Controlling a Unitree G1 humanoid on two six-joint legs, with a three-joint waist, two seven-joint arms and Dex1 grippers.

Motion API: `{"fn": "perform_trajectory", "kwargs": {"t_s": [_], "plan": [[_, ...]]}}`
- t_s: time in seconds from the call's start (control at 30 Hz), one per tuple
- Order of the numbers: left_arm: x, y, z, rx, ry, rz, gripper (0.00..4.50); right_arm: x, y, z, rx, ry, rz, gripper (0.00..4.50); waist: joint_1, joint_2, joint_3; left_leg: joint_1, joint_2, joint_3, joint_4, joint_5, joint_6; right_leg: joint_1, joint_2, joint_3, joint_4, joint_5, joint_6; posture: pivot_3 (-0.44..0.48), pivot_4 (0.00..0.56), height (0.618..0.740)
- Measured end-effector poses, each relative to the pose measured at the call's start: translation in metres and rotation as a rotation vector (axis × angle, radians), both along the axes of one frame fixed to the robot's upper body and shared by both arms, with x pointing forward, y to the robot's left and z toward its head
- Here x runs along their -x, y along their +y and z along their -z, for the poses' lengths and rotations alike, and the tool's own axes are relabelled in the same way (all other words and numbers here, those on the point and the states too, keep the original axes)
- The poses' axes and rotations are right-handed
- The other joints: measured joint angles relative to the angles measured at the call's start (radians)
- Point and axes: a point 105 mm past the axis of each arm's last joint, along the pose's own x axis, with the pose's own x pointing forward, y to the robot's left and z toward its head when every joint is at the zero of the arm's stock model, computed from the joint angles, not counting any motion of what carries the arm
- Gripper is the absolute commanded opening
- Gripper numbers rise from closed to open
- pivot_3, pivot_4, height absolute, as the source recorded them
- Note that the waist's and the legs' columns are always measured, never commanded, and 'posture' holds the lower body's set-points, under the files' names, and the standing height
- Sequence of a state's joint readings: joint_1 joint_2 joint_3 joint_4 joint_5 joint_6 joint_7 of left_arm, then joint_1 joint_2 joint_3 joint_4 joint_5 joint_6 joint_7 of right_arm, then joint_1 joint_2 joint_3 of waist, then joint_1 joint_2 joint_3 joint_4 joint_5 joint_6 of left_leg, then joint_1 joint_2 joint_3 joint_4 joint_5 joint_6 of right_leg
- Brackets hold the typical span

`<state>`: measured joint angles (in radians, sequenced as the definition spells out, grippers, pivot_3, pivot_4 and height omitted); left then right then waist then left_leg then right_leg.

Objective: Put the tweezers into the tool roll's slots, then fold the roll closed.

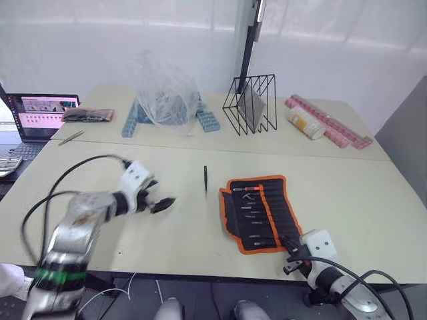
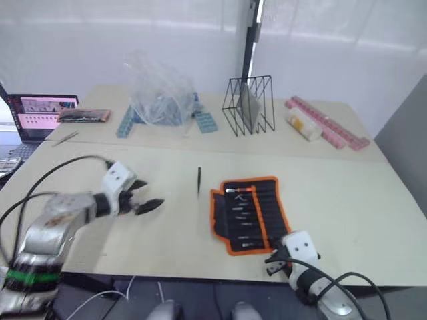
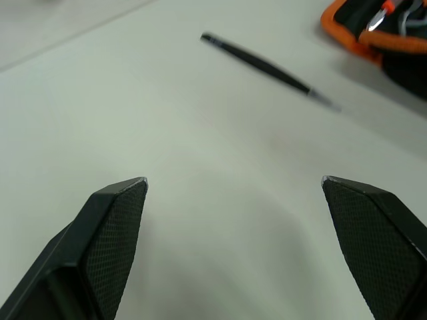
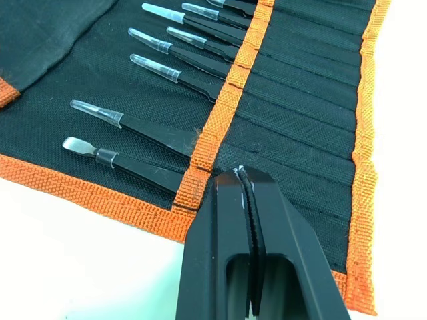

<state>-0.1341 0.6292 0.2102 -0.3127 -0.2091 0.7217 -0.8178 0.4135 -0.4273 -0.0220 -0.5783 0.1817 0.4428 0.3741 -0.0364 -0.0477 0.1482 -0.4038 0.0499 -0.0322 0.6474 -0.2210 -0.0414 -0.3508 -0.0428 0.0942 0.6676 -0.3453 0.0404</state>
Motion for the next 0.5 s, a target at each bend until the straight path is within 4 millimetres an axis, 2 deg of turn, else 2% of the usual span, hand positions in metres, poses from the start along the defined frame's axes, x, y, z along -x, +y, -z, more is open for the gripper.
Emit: {"fn": "perform_trajectory", "kwargs": {"t_s": [0.17, 0.27, 0.5], "plan": [[0.053, 0.05, 0.013, 0.016, 0.005, -0.244, 4.41, 0.001, -0.005, 0.003, 0.01, 0.006, -0.011, 0.0, 0.01, -0.003, -0.002, 0.004, 0.0, 0.001, 0.0, 0.0, 0.0, 0.003, -0.002, 0.0, -0.003, 0.0, 0.0, 0.0, 0.15, 0.705], [0.077, 0.069, 0.018, 0.029, 0.011, -0.338, 4.41, 0.002, -0.01, 0.005, 0.024, 0.014, -0.017, 0.0, 0.025, -0.005, -0.003, 0.007, 0.001, 0.001, -0.001, 0.0, -0.001, 0.003, -0.003, 0.0, -0.004, 0.0, -0.001, 0.0, 0.15, 0.705], [0.097, 0.079, 0.011, 0.021, -0.026, -0.368, 4.41, -0.002, -0.01, 0.006, 0.023, 0.012, -0.048, 0.0, 0.024, -0.007, -0.004, 0.009, 0.003, 0.005, -0.002, 0.0, -0.001, 0.003, -0.004, 0.001, -0.004, -0.002, -0.004, 0.0, 0.15, 0.705]]}}
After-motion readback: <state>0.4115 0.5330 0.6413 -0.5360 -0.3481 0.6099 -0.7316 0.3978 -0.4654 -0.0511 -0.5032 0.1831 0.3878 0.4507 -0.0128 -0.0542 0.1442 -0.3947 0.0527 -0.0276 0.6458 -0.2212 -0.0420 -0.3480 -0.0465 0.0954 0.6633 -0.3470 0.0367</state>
